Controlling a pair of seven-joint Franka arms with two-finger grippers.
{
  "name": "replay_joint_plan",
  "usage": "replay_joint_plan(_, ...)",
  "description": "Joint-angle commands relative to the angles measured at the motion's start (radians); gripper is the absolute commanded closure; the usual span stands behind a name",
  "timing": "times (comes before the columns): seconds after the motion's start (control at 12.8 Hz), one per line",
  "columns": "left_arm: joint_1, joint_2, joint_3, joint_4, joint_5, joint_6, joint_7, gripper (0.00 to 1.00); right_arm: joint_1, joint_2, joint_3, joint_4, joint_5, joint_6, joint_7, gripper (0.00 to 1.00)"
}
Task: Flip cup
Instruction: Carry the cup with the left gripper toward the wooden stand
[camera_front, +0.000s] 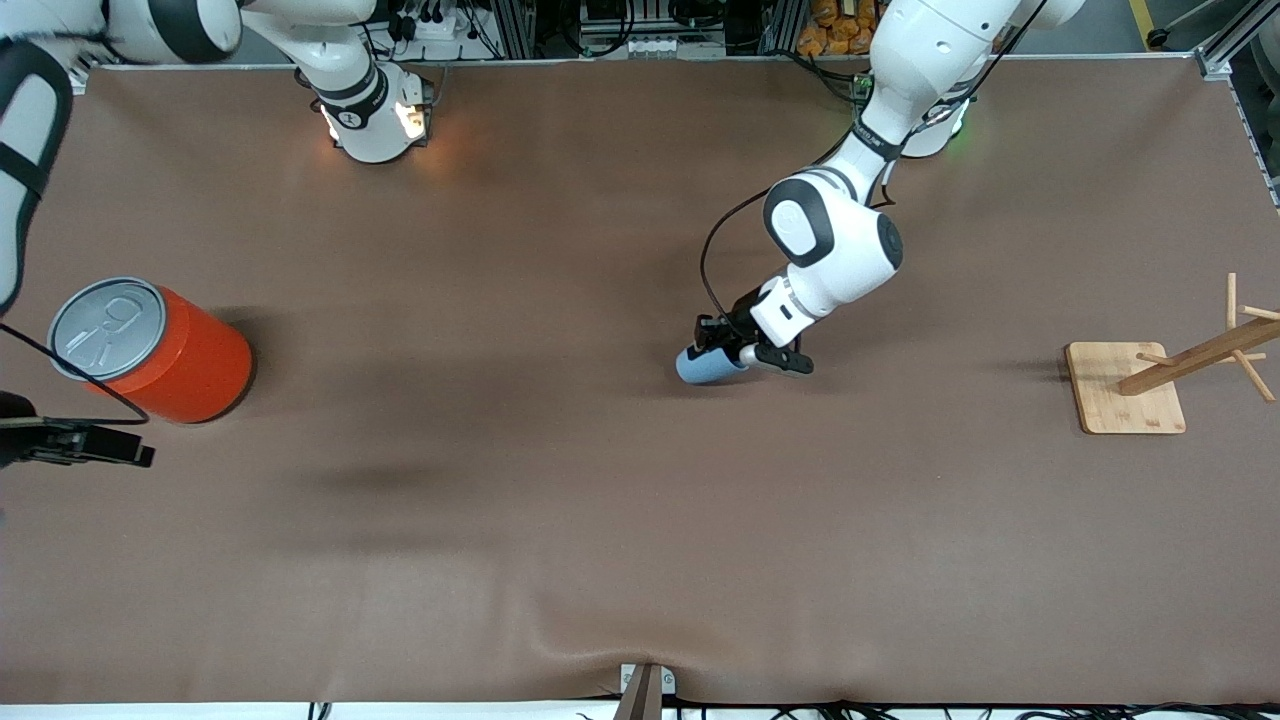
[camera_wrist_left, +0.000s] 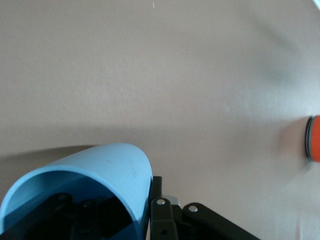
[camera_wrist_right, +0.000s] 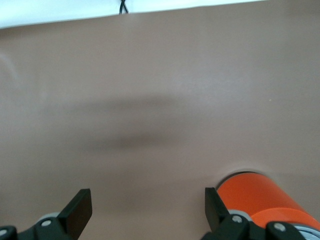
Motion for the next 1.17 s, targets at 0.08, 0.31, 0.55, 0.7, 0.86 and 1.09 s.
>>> replay_joint_plan(0.08,0.018,-0.031,0.03,0.023,0.004,0.03,-0.012,1.0,0.02,-0.377,-0.025,-0.613,0.024,0.262,-0.004,0.0)
replay_joint_plan(0.31,0.021,-0.064,0.101,0.023,0.122,0.027,-0.021,1.0,0.075,-0.46,-0.062,-0.692,0.017,0.253,0.046,0.0)
replay_joint_plan(0.55,0.046,-0.074,0.104,0.026,0.141,0.021,-0.027,1.0,0.079,-0.517,-0.065,-0.696,0.01,0.18,0.079,0.0)
replay_joint_plan(0.7,0.089,-0.096,0.103,0.021,0.197,-0.002,-0.027,1.0,0.074,-0.51,-0.063,-0.675,0.004,0.163,0.071,0.0)
replay_joint_plan(0.86,0.177,-0.131,0.104,0.017,0.336,-0.149,-0.066,1.0,0.033,-0.479,-0.066,-0.577,0.002,0.147,0.074,0.0)
replay_joint_plan(1.09,0.276,-0.16,0.101,0.046,0.73,-0.318,-0.302,1.0,0.04,-0.491,-0.065,-0.572,-0.002,0.034,0.08,0.0)
